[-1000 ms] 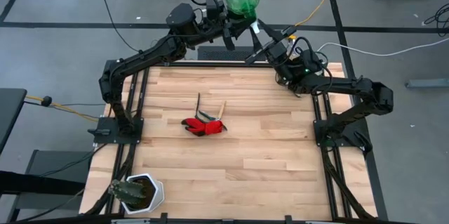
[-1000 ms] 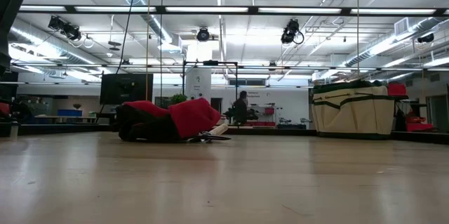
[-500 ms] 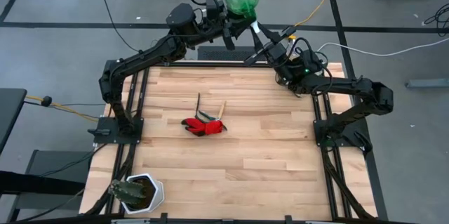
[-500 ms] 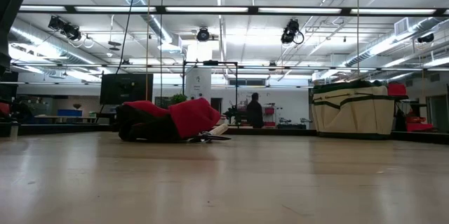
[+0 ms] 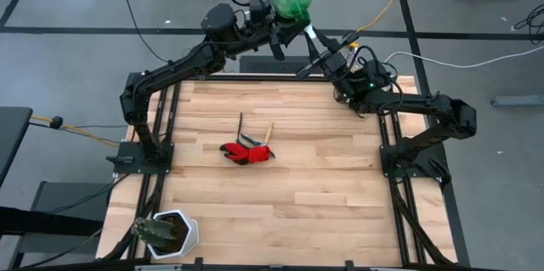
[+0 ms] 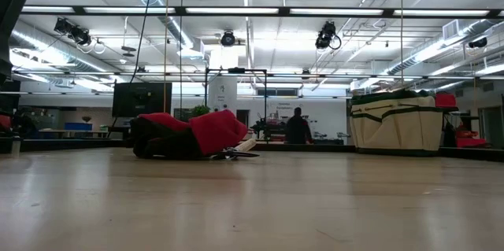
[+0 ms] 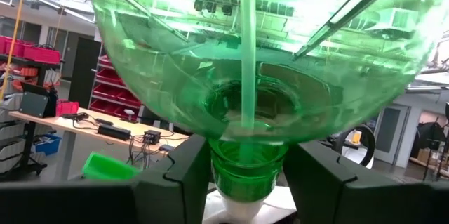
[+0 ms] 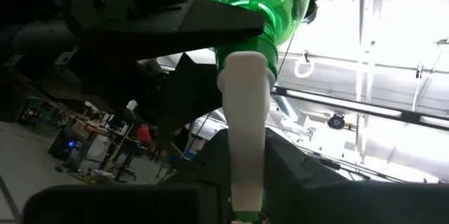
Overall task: Pick & Place Garden tools in Gardening bag
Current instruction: Put the green spray bottle into the gardening bag
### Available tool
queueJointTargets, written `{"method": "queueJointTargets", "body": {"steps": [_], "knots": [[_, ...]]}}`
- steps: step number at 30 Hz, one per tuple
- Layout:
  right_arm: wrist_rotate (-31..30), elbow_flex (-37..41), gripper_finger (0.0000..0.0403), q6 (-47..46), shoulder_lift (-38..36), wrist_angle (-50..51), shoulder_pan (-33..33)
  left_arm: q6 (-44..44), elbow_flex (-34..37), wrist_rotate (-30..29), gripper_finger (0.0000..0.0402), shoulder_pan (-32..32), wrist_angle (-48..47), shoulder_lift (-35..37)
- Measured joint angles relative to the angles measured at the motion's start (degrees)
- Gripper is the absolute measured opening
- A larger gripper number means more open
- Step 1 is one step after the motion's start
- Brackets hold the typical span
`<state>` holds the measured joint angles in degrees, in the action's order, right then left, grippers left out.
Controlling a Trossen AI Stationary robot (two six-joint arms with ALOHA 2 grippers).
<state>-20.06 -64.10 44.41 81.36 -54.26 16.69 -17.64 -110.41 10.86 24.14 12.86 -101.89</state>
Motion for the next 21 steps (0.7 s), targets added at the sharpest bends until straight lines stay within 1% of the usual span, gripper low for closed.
{"method": "queueJointTargets", "body": {"steps": [6, 21], "knots": [[0.07, 0.0, 0.0052, -0.38, 0.0, 0.07, -0.02, 0.26, 0.0, 0.17, 0.019, 0.0, 0.02, 0.0], [0.03, 0.0, 0.005, -0.18, 0.0, 0.17, -0.02, 0.41, 0.0, -0.03, 0.019, 0.0, -0.31, 0.0]]}}
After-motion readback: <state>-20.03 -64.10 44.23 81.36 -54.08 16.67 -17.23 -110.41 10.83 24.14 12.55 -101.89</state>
